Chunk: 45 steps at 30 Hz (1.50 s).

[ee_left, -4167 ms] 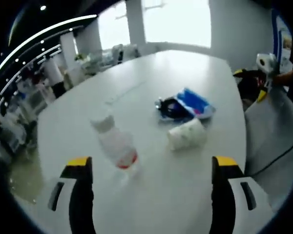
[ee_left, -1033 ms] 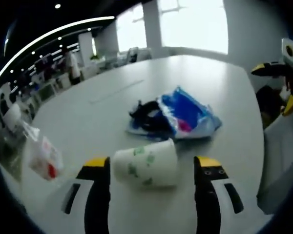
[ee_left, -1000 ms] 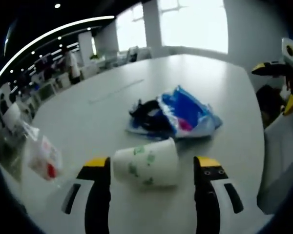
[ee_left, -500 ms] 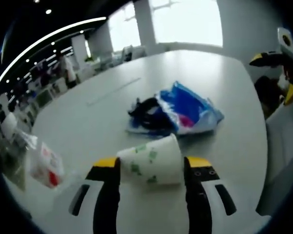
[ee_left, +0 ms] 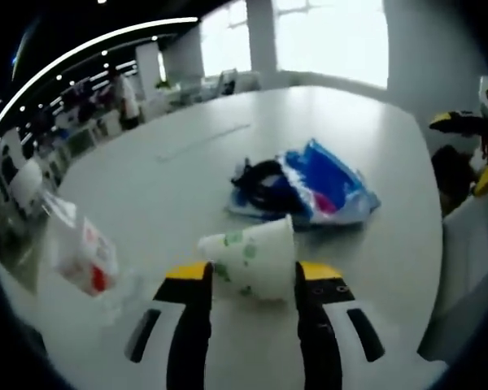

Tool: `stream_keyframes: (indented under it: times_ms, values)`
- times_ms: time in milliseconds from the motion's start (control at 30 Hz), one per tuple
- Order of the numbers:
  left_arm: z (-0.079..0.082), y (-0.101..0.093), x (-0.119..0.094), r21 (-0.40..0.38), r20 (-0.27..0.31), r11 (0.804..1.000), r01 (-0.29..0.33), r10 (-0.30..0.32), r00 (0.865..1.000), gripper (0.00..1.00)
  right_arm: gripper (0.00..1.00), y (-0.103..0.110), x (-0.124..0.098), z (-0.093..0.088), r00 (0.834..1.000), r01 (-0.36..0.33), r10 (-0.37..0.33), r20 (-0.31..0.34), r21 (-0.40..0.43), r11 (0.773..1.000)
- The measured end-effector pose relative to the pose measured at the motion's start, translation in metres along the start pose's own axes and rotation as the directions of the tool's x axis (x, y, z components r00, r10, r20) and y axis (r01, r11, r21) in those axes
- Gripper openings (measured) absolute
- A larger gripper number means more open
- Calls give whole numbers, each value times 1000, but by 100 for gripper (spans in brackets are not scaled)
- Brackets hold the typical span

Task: Arrange the tabletop items into an orderly group along one side of the table until the central work area is clear of visible clutter.

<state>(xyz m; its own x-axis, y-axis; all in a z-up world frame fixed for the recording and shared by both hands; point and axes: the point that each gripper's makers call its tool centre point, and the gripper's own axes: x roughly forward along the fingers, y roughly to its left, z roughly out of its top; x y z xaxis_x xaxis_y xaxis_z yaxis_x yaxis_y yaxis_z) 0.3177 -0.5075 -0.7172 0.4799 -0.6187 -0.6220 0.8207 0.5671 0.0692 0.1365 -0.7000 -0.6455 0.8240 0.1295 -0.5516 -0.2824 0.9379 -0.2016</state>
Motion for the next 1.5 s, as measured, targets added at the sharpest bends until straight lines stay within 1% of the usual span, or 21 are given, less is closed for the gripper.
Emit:
stream_keyframes:
  times_ms: [33, 67, 133, 233, 367, 467, 533, 667, 833, 1033, 1267, 1433, 1500]
  values:
    - [-2, 2, -1, 12, -8, 1000, -5, 5, 1000, 24, 84, 0, 0, 0, 1000, -2, 2, 0, 1, 1000]
    - [-4, 3, -2, 20, -18, 1000, -11, 11, 1000, 21, 84, 0, 0, 0, 1000, -2, 2, 0, 0, 1000]
    - [-9, 8, -2, 27, -29, 999, -28, 28, 999, 20, 84, 0, 0, 0, 1000, -1, 1, 0, -2, 1000]
    - [-12, 11, -2, 22, -33, 999, -27, 27, 999, 17, 84, 0, 0, 0, 1000, 0, 0, -1, -2, 1000]
    - [-11, 13, -3, 56, -32, 998, -28, 30, 999, 14, 84, 0, 0, 0, 1000, 0, 0, -3, -3, 1000]
    - [-10, 15, -2, 68, -24, 997, -29, 31, 999, 12, 84, -1, 0, 0, 1000, 3, -3, -3, -4, 1000]
    - [-10, 15, -1, 69, -31, 997, -27, 29, 999, 10, 84, -1, 0, 0, 1000, 4, -4, -3, -2, 1000]
    - [-10, 15, -1, 78, -31, 997, -25, 27, 999, 3, 83, -1, 0, -1, 1000, 7, -7, -7, -5, 1000]
    - [-9, 18, -3, 93, -31, 995, -34, 38, 999, 0, 83, -1, 0, -2, 1000, 7, -7, -11, -9, 1000]
    - [-6, 20, -7, 100, -24, 994, -39, 42, 999, 0, 82, 0, 0, -2, 1000, 3, -3, -16, -16, 1000]
    - [-3, 19, -11, 106, -41, 994, -12, 16, 999, 0, 82, 0, 0, -3, 1000, 3, -4, -16, -19, 1000]
    - [-2, 20, -14, 96, -56, 995, 5, 1, 998, 0, 83, 0, 0, -1, 1000, 2, -2, -5, -8, 1000]
    - [-1, 20, -16, 94, -65, 996, 11, -5, 998, 0, 85, 2, -1, 3, 1000, -7, 7, 12, 4, 1000]
